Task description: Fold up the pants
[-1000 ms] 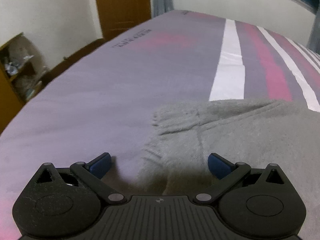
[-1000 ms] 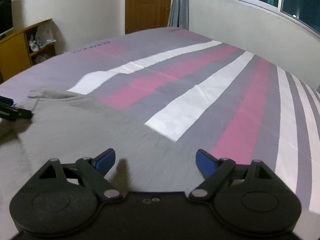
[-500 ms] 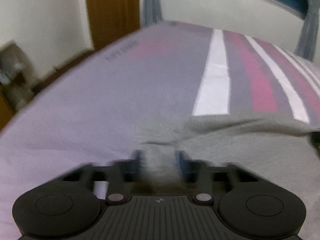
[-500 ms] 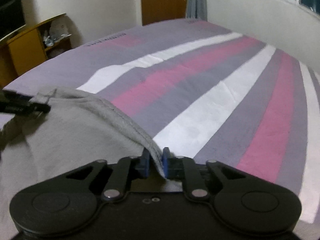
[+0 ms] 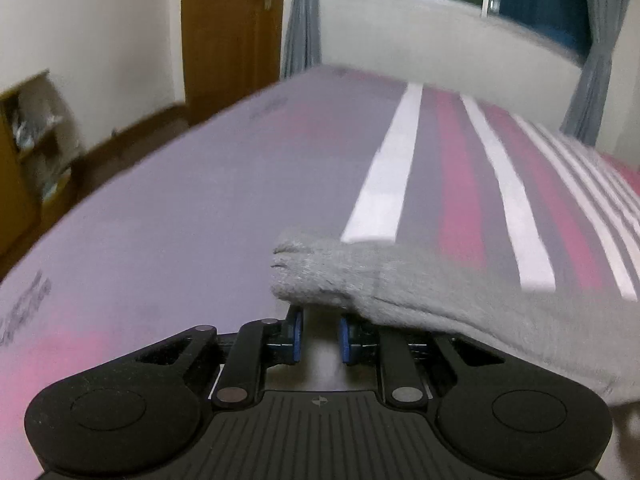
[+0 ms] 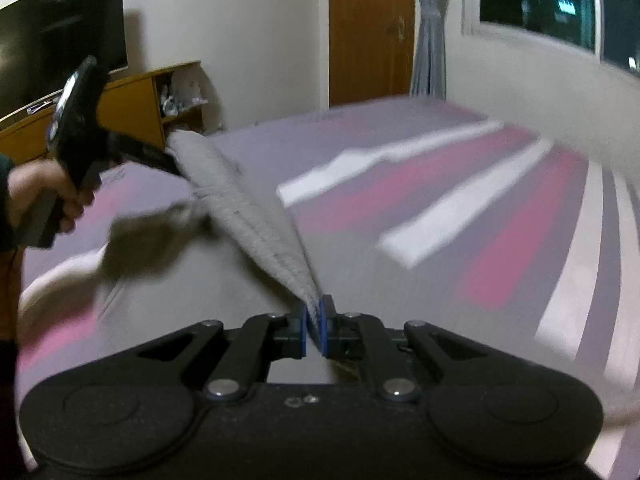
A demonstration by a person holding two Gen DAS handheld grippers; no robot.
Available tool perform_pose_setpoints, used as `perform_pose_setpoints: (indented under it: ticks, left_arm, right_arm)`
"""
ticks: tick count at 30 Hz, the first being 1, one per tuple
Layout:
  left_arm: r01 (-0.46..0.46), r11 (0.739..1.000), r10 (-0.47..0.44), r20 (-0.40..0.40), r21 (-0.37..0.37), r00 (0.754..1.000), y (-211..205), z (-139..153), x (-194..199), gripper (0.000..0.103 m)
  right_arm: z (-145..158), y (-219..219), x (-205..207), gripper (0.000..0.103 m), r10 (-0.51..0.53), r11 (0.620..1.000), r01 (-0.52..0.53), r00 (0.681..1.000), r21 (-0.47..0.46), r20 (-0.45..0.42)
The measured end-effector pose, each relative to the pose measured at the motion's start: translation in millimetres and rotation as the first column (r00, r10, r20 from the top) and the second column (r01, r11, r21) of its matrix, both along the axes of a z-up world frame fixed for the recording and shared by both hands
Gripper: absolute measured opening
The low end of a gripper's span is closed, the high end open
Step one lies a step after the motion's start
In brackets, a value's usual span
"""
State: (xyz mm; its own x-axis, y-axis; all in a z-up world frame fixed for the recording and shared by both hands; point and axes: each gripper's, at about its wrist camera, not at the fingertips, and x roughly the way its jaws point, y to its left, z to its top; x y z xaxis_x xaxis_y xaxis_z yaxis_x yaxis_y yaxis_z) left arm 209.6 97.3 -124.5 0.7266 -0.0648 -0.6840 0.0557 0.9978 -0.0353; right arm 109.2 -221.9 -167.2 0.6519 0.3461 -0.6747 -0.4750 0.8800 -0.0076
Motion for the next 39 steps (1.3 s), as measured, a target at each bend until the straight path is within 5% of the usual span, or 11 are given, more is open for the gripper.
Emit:
perform_pose_setpoints:
  ticks: [5,7,9,11,17,24,27,30,32,34,39]
  left_arm:
    - [-0.065,0.997,0.059,-0.133,-0.039,0.989,19,-22,-38,0.022]
    - [-0.080,0.995,0.070,-0.140,-0.065,0.988,29,-18,-52,0.040]
    - [-0.130,0.987,0.114,-0.160,-0.093,0.980,39,-15,-65,0.077]
    - [-0.169,0.968,0.141,-0.157,-0.183,0.978,52,-10,-75,0.082]
    - [-0.187,0.890,0.101,-0.220,-0.416,0.970,50,-12,-78,0.081]
    - [-0.281,0.812,0.117,-0.328,-0.512,0.937,37,-53,-61,0.068]
    - [-0.319,0.804,0.161,-0.333,-0.502,0.929,34,-64,-61,0.038]
    - [-0.324,0.803,0.176,-0.320,-0.500,0.931,32,-63,-64,0.031]
    - [-0.303,0.824,0.169,-0.303,-0.479,0.938,30,-58,-64,0.027]
    - [-0.286,0.831,0.164,-0.282,-0.477,0.945,29,-50,-64,0.023]
    - [-0.233,0.844,0.112,-0.266,-0.483,0.958,45,-30,-69,0.023]
  right_arm:
    - [-25,4,-12,0.025,-0.097,0.995,0.096,0.993,-0.023,-0.070]
    - [-15,-3,-15,0.035,-0.128,0.991,0.130,0.989,0.029,-0.076]
    - [-7,-13,-18,0.045,-0.173,0.982,0.178,0.982,0.059,-0.079]
    - [-7,-25,-18,0.045,-0.223,0.966,0.236,0.967,0.106,-0.121]
    - [-20,-55,-16,0.044,-0.344,0.876,0.420,0.889,0.238,-0.302]
    - [-36,-65,-14,0.043,-0.379,0.774,0.534,0.822,0.342,-0.425]
    - [-42,-65,-8,0.042,-0.395,0.744,0.560,0.808,0.364,-0.437]
    - [-48,-68,2,0.037,-0.440,0.669,0.621,0.773,0.408,-0.457]
    - [-53,-72,10,0.009,-0.466,0.626,0.658,0.746,0.419,-0.475]
    - [-53,-68,12,0.007,-0.477,0.626,0.659,0.747,0.418,-0.463]
    - [-16,-41,-15,0.006,-0.431,0.735,0.527,0.849,0.426,-0.305]
